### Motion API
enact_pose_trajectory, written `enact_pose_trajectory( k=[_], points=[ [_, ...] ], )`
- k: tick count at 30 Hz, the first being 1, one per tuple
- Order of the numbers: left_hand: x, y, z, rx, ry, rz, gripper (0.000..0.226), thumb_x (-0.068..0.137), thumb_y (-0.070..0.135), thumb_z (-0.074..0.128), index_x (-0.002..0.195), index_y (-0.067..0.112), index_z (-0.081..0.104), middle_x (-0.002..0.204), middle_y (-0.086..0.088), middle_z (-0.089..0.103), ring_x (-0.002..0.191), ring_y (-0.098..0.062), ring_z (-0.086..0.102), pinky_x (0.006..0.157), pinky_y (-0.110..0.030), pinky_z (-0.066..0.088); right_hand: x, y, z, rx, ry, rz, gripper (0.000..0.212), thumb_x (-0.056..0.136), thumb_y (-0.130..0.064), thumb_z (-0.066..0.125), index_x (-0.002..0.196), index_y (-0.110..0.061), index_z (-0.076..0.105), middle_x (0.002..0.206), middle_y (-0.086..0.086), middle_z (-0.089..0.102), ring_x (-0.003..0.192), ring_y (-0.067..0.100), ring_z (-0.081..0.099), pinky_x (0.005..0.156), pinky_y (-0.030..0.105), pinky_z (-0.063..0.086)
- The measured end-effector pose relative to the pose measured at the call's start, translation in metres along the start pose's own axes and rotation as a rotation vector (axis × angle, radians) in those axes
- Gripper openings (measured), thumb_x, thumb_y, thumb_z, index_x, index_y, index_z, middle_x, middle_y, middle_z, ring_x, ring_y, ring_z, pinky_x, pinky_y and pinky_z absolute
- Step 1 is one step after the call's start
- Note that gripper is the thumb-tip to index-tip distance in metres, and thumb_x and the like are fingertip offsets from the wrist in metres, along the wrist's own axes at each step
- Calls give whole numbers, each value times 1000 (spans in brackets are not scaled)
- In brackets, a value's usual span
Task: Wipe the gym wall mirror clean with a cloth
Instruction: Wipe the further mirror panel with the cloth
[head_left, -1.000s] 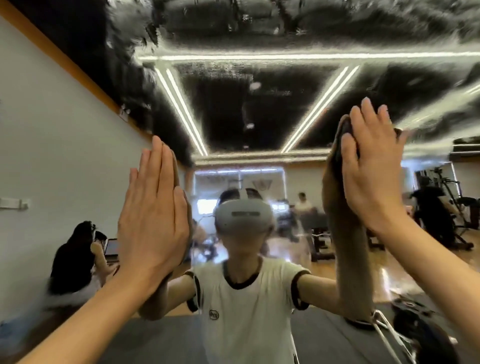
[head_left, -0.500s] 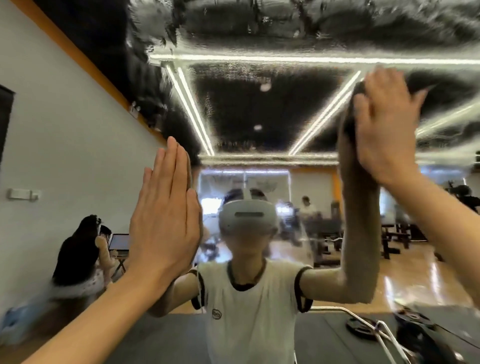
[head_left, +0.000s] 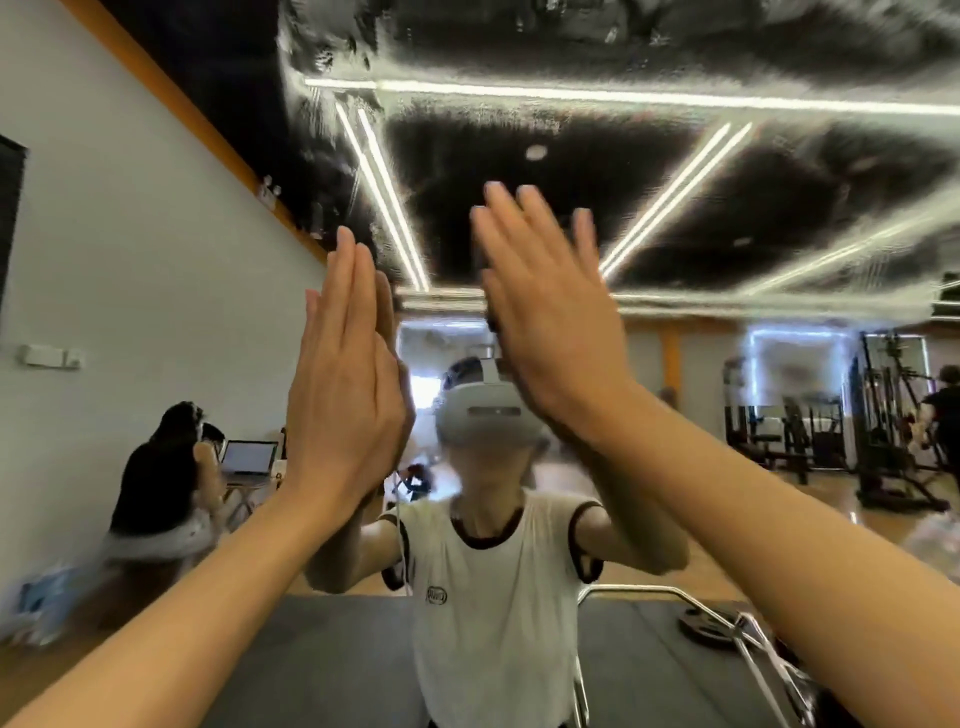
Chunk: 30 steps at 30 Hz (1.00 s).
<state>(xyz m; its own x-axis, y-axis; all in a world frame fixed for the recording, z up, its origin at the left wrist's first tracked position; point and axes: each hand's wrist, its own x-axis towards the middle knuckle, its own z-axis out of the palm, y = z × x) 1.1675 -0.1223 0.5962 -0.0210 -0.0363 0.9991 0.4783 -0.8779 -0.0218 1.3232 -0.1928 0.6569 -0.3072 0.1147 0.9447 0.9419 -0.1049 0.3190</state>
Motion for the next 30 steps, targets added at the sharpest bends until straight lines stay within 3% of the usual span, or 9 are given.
enact_pose_trajectory(
  k=[4, 7, 9, 12, 16, 19, 24, 28, 30],
  points=[
    [-1, -5, 2, 81, -44, 35, 63, 99, 18, 21, 161, 5, 14, 169, -5, 10, 156, -14, 4, 126, -25, -4, -62, 91, -38, 18, 81, 409, 52, 105, -24, 29, 155, -10, 35, 165, 9, 25, 153, 27, 17, 123, 58, 3],
    [0, -7, 3, 63, -48, 49, 62, 101, 16, 23, 161, 6, 14, 170, -4, 9, 156, -13, 3, 125, -25, -4, -60, 74, -34, 15, 172, 616, 56, 104, -27, 23, 156, -8, 32, 166, 8, 20, 155, 27, 11, 124, 54, -2],
    [0, -8, 4, 39, -39, 45, 60, 102, 13, 24, 161, 6, 15, 170, -3, 10, 156, -11, 3, 125, -24, -4, -39, 17, -13, 16, 198, 505, 53, 106, -26, 24, 155, -9, 34, 165, 9, 23, 154, 27, 13, 124, 55, 0],
    [0, -11, 4, 33, -24, 61, 56, 107, 16, 24, 161, 7, 15, 169, -4, 10, 156, -11, 4, 126, -25, -3, -22, -66, 30, -30, 165, 171, 53, 105, -30, 25, 149, -10, 45, 159, 10, 38, 150, 28, 28, 123, 53, 13],
    [-1, -10, 4, 105, -41, 75, 57, 106, 20, 23, 161, 6, 13, 169, -8, 9, 157, -16, 5, 125, -24, -5, -33, -43, 22, 8, 88, -55, 50, 103, -28, 34, 147, -8, 47, 156, 11, 43, 147, 28, 33, 121, 46, 10],
    [0, -8, 3, 126, -46, 72, 60, 104, 18, 23, 161, 4, 12, 170, -9, 8, 157, -19, 5, 124, -22, -7, -66, 30, -8, 37, 43, 30, 50, 106, -28, 32, 152, -10, 41, 161, 8, 34, 151, 24, 23, 123, 43, 4],
    [0, -2, 2, 76, -61, 61, 60, 106, 24, 23, 161, 4, 13, 169, -7, 8, 156, -17, 5, 123, -20, -7, -117, 136, -53, 87, 91, 425, 50, 107, -25, 34, 156, -12, 34, 165, 4, 25, 153, 16, 12, 125, 39, -3],
    [4, 5, 0, 44, -62, 53, 61, 105, 30, 20, 161, 6, 11, 170, -6, 4, 156, -15, 1, 122, -18, -10, -104, 109, -41, 0, 215, 593, 52, 108, -28, 26, 156, -10, 31, 165, 6, 23, 154, 24, 14, 125, 53, 1],
    [0, 31, 11, 67, -47, 74, 60, 106, 26, 22, 161, 5, 9, 170, -8, 2, 156, -18, -1, 122, -21, -11, -91, 69, -23, -25, 196, 419, 52, 107, -27, 28, 154, -8, 36, 164, 9, 27, 153, 28, 19, 123, 54, 6]
  ],
)
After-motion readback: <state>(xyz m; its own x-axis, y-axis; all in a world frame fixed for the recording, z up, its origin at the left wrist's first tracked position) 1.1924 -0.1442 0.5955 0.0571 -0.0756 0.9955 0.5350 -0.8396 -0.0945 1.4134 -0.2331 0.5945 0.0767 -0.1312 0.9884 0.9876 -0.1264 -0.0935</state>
